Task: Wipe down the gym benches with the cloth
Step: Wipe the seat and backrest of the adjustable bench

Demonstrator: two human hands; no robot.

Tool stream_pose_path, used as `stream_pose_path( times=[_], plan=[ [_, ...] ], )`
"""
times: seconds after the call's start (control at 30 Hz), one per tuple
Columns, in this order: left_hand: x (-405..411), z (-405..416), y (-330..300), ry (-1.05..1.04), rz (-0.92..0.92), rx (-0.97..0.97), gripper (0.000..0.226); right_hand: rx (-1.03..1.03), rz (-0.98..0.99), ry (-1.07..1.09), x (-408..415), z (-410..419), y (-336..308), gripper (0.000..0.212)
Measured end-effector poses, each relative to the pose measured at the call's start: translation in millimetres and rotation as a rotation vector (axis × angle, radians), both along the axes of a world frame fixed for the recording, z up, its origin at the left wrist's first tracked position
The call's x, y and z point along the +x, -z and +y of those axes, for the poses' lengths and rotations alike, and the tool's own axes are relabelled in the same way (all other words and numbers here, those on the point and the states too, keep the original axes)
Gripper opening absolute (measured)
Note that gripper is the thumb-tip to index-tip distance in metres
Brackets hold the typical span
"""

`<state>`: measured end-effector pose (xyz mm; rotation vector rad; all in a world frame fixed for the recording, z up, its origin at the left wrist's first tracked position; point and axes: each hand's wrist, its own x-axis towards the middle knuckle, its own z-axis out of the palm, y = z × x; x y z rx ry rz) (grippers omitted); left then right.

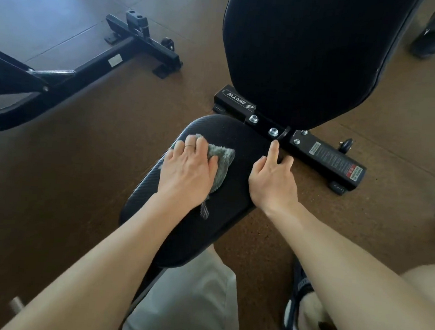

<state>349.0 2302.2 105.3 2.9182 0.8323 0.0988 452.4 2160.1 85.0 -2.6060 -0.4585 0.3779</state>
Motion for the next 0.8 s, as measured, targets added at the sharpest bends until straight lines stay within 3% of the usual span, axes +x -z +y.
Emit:
stream_pose_path(
  times=[0.17,0.33,0.53,0.7,0.8],
  plan=[
    [-61,-20,-2,0.095,-0.078,0.051,0.025,0.043,-0.002,0.011,-2,-1,5,0.060],
    [-8,12,8,-0.044,-0.045,0.077,0.039,0.071,-0.012,0.023,-1,-1,10,0.061],
    [40,25,-1,-0.191,0.065,0.007,0.039,0.085,-0.004,0.015,0,-2,8,0.061],
    [-26,-21,-2,-0.020,0.001,0.070,0.034,0.104,0.017,0.032,-2,-2,7,0.061],
    [-50,-28,1,-0.046,-0.024,0.105,0.033,0.110,0.012,0.040,-3,-1,8,0.060]
  ],
)
